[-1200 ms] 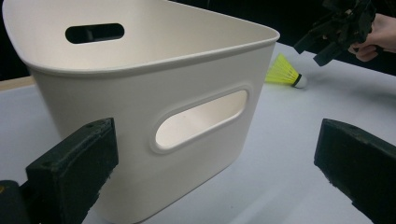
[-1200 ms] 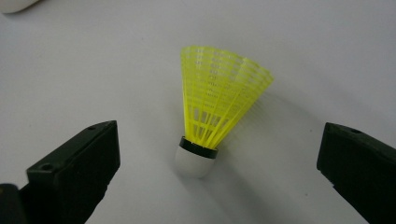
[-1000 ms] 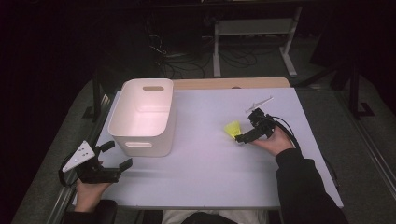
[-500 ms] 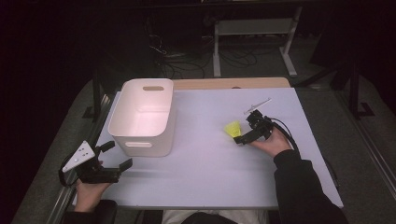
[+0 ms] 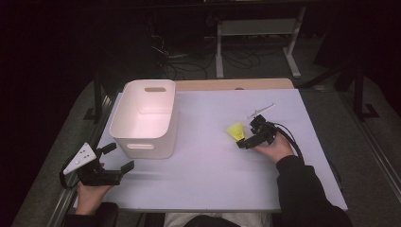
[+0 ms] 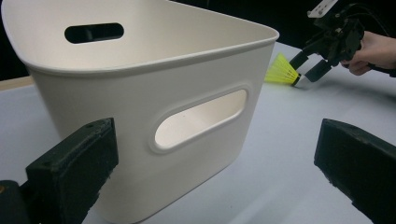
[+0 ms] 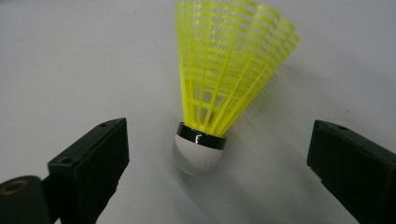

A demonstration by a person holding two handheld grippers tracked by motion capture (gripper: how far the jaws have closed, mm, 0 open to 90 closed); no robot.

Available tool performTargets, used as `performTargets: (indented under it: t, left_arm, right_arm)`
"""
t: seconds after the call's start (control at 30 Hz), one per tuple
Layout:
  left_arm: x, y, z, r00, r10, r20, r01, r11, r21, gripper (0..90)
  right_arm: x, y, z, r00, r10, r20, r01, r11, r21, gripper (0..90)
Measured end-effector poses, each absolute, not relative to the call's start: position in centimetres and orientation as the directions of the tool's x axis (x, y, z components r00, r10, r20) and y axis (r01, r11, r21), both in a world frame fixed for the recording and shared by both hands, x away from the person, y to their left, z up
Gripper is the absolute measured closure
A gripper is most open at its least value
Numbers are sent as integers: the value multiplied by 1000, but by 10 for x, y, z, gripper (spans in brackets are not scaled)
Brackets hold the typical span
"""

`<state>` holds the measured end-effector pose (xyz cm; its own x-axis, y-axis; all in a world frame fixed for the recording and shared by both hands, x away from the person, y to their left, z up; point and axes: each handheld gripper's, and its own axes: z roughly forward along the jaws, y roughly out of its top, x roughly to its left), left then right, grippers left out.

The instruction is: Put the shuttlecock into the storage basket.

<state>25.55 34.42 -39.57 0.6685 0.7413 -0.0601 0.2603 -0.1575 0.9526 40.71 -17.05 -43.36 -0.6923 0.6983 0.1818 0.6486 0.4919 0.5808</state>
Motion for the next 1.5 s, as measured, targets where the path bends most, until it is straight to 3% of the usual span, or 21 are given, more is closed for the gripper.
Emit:
performTargets:
  t: [0.4, 0.47, 0.67, 0.77, 0.97, 1.5]
  left_arm:
    - [256, 344, -396, 669, 741, -60, 260, -158, 952, 0]
    - [256, 344, -396, 669, 741, -60, 261, -158, 952, 0]
    - [255, 344, -396, 669, 741, -60, 260, -158, 953, 0]
    - [256, 344, -396, 670, 740, -60, 261, -159, 952, 0]
    - [256, 344, -396, 669, 741, -60, 262, -160, 952, 0]
    - [256, 344, -396, 669, 741, -61, 265, -161, 951, 0]
  right_arm:
    - [405, -169, -433, -693, 696, 186, 652, 497, 572, 199]
    - [405, -169, -434, -693, 693, 198, 658, 496, 567, 282]
    - [404, -167, -437, -697, 692, 190, 658, 510, 554, 402]
    - [405, -167, -438, -699, 690, 188, 655, 512, 555, 418]
    - [406, -167, -437, -676, 708, 204, 678, 490, 548, 588]
    - [405, -166, -435, -660, 727, 188, 689, 486, 538, 621]
